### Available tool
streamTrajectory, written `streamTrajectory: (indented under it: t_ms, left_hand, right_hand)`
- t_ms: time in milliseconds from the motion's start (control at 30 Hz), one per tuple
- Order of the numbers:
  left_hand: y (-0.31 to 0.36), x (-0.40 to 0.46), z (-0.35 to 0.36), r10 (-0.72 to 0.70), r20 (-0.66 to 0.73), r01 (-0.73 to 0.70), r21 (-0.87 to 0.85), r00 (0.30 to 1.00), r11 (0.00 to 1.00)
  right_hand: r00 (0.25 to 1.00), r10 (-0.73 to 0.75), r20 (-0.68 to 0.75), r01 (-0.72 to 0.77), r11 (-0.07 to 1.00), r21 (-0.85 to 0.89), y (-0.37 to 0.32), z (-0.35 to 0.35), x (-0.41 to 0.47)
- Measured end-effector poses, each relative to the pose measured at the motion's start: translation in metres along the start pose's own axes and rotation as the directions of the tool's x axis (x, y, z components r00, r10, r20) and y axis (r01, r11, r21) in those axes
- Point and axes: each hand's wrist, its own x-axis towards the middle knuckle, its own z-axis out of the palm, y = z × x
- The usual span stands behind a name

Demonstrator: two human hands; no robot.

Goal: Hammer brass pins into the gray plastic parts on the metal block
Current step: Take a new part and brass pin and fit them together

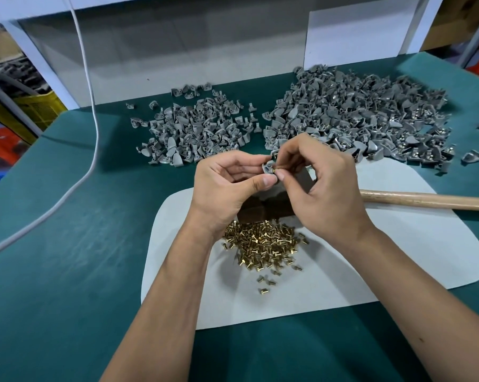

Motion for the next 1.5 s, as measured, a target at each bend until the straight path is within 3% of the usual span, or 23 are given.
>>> streamTrajectory:
  t_ms: [433,667,900,1233,1500]
  left_hand:
    - [-0.001,-0.002,0.006,0.001,-0.014,0.0,0.055,1.0,0.999]
    - [0.001,-0.001,0.002,-0.041,-0.017,0.041,0.007,0.999,0.999]
    - [0.002,-0.001,0.002,-0.059,-0.001,0.059,-0.063,0.998,0.996]
    - [-0.003,-0.002,0.016,0.105,-0.086,-0.092,0.144,0.991,0.985]
    - [-0.006,-0.004,0.025,0.097,-0.154,-0.061,0.225,0.983,0.972]
  right_hand:
    - [1.0,0.017,0.013,-0.017,0.999,-0.04,0.01,-0.002,-0.004]
    - [0.996,-0.092,-0.011,0.09,0.988,-0.124,0.013,-0.005,-0.002]
    - [0.995,-0.095,-0.004,0.093,0.984,-0.152,0.015,-0.003,-0.003]
    - [0.996,0.006,-0.086,-0.018,0.99,-0.143,0.014,0.0,-0.004]
    - [0.988,0.075,-0.138,-0.092,0.988,-0.12,0.008,0.004,-0.004]
